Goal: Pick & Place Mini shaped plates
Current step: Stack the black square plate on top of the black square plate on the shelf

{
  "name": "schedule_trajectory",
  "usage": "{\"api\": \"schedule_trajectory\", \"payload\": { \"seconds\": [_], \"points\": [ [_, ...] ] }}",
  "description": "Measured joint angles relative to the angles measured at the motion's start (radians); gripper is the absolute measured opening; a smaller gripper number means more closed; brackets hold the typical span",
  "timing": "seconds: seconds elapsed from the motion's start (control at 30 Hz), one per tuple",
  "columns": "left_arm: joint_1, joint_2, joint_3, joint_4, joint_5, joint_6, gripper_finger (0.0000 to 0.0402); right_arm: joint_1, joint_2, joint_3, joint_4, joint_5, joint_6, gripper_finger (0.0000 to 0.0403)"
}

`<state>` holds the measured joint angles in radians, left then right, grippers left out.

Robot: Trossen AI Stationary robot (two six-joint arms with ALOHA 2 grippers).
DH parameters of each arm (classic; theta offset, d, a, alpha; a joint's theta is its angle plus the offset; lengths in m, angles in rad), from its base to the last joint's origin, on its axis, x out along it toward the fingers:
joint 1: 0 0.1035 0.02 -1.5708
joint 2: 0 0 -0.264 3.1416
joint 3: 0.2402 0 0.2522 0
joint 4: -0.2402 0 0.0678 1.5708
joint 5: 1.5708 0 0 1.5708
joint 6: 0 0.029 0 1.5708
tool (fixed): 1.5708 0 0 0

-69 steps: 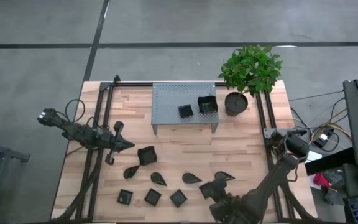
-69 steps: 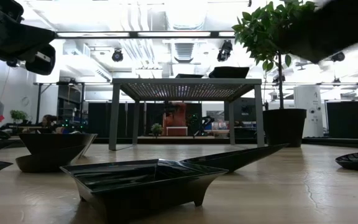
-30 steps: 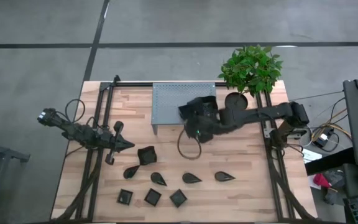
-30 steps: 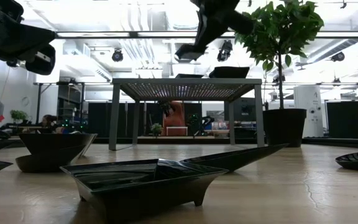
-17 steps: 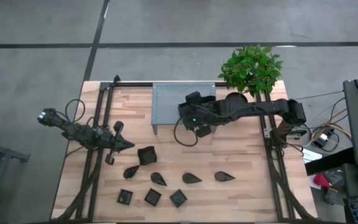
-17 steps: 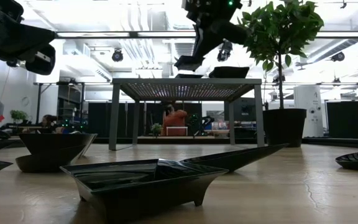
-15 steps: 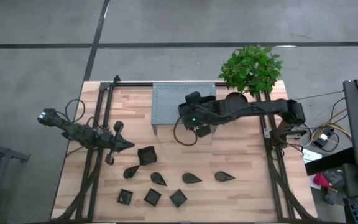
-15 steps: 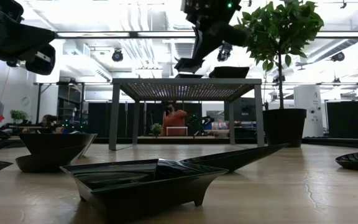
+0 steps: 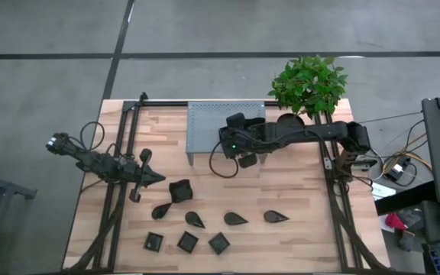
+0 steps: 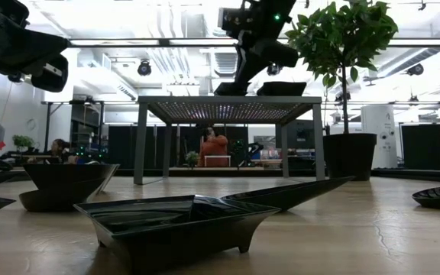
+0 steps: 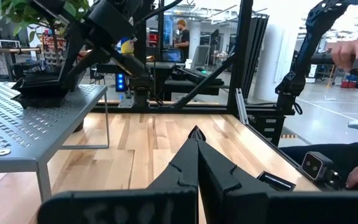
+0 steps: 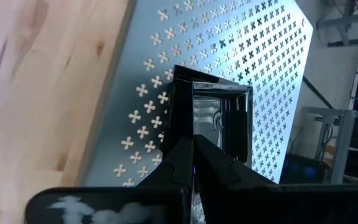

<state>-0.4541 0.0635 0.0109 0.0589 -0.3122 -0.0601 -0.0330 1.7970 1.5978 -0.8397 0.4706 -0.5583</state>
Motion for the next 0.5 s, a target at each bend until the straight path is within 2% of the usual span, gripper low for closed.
{"api": "schedule_trajectory", "payload": {
  "seconds": [0.33,0.5],
  "points": [
    [0.0,0.0,0.0,0.0,0.0,0.0,0.0,0.0,0.0,0.0,0.036,0.0,0.006,0.0009],
    [0.0,0.0,0.0,0.0,0.0,0.0,0.0,-0.001,0.0,0.0,0.035,0.0,0.021,0.0029]
  ]
}}
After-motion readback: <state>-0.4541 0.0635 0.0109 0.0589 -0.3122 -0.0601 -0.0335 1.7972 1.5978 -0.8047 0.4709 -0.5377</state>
